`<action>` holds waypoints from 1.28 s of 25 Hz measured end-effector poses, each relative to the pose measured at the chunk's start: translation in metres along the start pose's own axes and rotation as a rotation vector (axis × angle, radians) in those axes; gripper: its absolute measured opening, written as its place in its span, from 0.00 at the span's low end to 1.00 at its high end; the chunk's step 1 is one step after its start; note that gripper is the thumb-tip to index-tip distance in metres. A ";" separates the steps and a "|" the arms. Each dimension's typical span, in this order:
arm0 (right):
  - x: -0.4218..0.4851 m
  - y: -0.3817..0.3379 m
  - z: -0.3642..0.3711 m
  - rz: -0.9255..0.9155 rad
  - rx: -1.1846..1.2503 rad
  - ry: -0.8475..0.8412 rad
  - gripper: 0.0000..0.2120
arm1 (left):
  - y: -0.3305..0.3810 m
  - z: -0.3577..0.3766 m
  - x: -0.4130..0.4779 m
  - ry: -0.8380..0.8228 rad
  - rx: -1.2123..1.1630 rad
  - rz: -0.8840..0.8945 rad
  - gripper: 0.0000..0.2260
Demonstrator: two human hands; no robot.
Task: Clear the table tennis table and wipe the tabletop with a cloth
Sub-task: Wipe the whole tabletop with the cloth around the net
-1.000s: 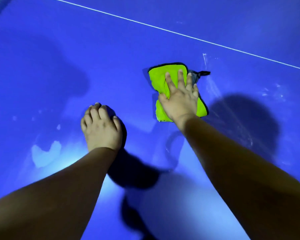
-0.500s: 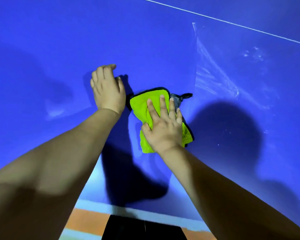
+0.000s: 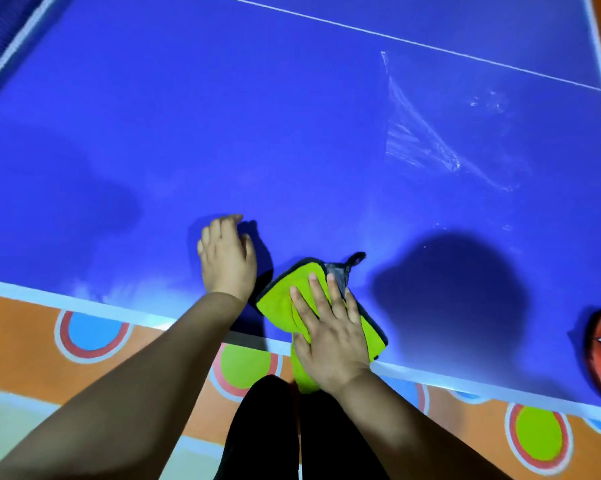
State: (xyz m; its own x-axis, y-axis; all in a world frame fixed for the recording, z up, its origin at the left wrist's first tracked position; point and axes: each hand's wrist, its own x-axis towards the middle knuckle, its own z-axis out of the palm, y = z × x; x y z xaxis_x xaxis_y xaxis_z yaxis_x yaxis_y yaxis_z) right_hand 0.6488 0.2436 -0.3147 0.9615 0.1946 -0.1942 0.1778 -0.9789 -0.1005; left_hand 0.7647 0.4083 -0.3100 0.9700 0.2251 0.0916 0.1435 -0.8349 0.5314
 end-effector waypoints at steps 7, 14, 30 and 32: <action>0.031 0.050 -0.018 0.209 -0.053 -0.076 0.37 | 0.043 0.018 0.016 -0.064 0.001 -0.022 0.15; 0.194 0.120 -0.052 0.153 -0.058 -0.069 0.37 | 0.099 0.071 0.094 -0.010 -0.051 -0.048 0.14; 0.507 0.238 -0.106 0.152 0.003 0.055 0.35 | 0.162 0.162 0.189 0.069 0.274 -0.202 0.22; 0.530 0.252 -0.110 0.143 0.004 0.058 0.34 | 0.162 0.163 0.190 0.079 0.294 -0.210 0.22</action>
State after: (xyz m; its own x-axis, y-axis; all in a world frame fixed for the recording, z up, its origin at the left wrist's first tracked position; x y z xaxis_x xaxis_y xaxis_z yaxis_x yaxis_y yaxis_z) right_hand 1.2261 0.0928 -0.3353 0.9875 0.0488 -0.1499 0.0372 -0.9961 -0.0794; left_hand 1.0042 0.2338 -0.3443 0.8969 0.4355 0.0774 0.3993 -0.8724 0.2819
